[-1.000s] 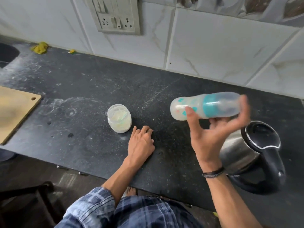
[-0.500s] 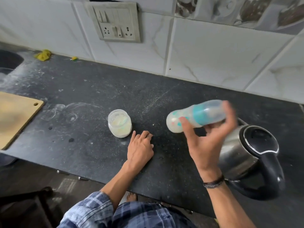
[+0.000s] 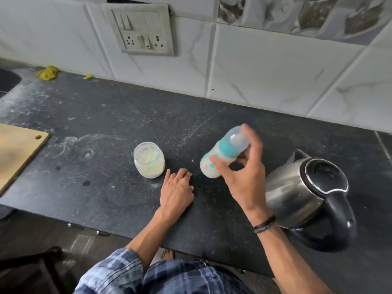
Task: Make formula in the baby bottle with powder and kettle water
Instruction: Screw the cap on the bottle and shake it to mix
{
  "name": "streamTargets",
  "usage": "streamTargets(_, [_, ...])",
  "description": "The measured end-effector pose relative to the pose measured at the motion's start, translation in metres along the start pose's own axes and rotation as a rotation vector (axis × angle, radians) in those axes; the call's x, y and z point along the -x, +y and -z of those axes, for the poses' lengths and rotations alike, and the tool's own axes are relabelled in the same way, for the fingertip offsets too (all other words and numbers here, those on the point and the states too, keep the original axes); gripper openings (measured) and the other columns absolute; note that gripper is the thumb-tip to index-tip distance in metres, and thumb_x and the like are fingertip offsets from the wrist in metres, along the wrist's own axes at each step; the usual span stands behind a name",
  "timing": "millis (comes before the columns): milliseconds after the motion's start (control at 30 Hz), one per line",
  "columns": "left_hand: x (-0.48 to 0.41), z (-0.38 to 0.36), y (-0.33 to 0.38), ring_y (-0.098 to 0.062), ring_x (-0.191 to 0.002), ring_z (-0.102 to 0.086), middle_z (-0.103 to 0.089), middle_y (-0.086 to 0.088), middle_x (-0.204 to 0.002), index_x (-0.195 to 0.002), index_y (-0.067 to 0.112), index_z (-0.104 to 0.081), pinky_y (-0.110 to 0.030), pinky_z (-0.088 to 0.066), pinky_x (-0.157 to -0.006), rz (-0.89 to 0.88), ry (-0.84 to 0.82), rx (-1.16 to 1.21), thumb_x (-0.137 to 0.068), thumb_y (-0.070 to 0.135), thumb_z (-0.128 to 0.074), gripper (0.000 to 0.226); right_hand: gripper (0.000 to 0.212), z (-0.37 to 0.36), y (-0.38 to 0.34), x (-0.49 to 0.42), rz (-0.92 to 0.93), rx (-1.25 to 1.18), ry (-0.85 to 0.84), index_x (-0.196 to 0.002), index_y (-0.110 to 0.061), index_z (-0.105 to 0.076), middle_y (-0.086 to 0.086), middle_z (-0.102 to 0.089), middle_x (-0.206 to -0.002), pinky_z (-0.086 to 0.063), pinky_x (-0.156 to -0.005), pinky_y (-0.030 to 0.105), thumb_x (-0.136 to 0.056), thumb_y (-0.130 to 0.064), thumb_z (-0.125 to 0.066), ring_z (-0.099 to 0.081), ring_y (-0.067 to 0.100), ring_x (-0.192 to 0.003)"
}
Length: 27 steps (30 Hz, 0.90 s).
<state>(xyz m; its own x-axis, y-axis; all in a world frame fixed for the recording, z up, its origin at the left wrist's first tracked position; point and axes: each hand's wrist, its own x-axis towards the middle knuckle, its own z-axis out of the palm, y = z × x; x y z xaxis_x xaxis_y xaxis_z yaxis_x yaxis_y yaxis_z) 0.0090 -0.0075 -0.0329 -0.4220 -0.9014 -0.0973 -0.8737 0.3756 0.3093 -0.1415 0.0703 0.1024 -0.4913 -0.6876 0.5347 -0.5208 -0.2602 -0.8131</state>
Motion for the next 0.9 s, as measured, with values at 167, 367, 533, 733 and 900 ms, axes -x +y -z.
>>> streamTargets(167, [0.004,-0.002,0.001,-0.019,-0.125,-0.053,-0.049,0.009,-0.144,-0.144,0.022,-0.053,-0.041,-0.007,-0.125,-0.009,0.005,0.012,-0.096,0.029,-0.057,0.049,0.089,0.013,-0.022,-0.005,0.120,-0.160,0.199,-0.144,-0.018,-0.022,0.008,-0.030,-0.147,-0.057,-0.095,0.054,-0.080,-0.014,-0.084,-0.050,0.031,-0.131])
streamTargets(367, [0.002,-0.001,-0.001,-0.020,-0.124,-0.054,-0.049,0.008,-0.144,-0.144,0.022,-0.053,-0.042,-0.007,-0.125,-0.015,0.016,-0.006,-0.096,0.031,-0.057,0.049,0.088,0.011,0.008,-0.008,-0.062,0.010,-0.017,-0.146,-0.030,-0.033,-0.013,-0.051,-0.140,-0.059,-0.089,0.051,-0.079,-0.021,-0.090,-0.062,0.015,-0.119])
streamTargets(533, [0.002,-0.004,0.003,-0.021,-0.123,-0.055,-0.051,0.007,-0.141,-0.142,0.020,-0.054,-0.042,-0.010,-0.125,-0.016,0.021,-0.004,-0.095,0.027,-0.059,0.048,0.093,0.018,-0.002,-0.007,0.070,-0.071,0.186,-0.148,-0.017,-0.020,0.007,-0.034,-0.149,-0.058,-0.096,0.049,-0.082,-0.014,-0.084,-0.054,0.025,-0.130])
streamTargets(733, [0.004,-0.002,0.000,-0.021,-0.124,-0.055,-0.051,0.007,-0.142,-0.143,0.021,-0.054,-0.043,-0.010,-0.126,-0.010,0.023,-0.006,-0.096,0.029,-0.059,0.048,0.088,0.020,-0.008,0.000,0.050,-0.090,0.134,-0.145,-0.020,-0.026,-0.003,-0.039,-0.146,-0.058,-0.092,0.055,-0.080,-0.018,-0.085,-0.055,0.024,-0.128])
streamTargets(900, [0.001,-0.002,0.002,-0.022,-0.123,-0.056,-0.051,0.006,-0.142,-0.142,0.020,-0.055,-0.043,-0.011,-0.125,-0.009,0.024,-0.005,-0.094,0.027,-0.060,0.048,0.090,0.013,-0.003,-0.003,0.052,-0.009,0.127,-0.149,-0.022,-0.026,-0.007,-0.039,-0.146,-0.059,-0.093,0.053,-0.082,-0.030,-0.086,-0.054,0.010,-0.127])
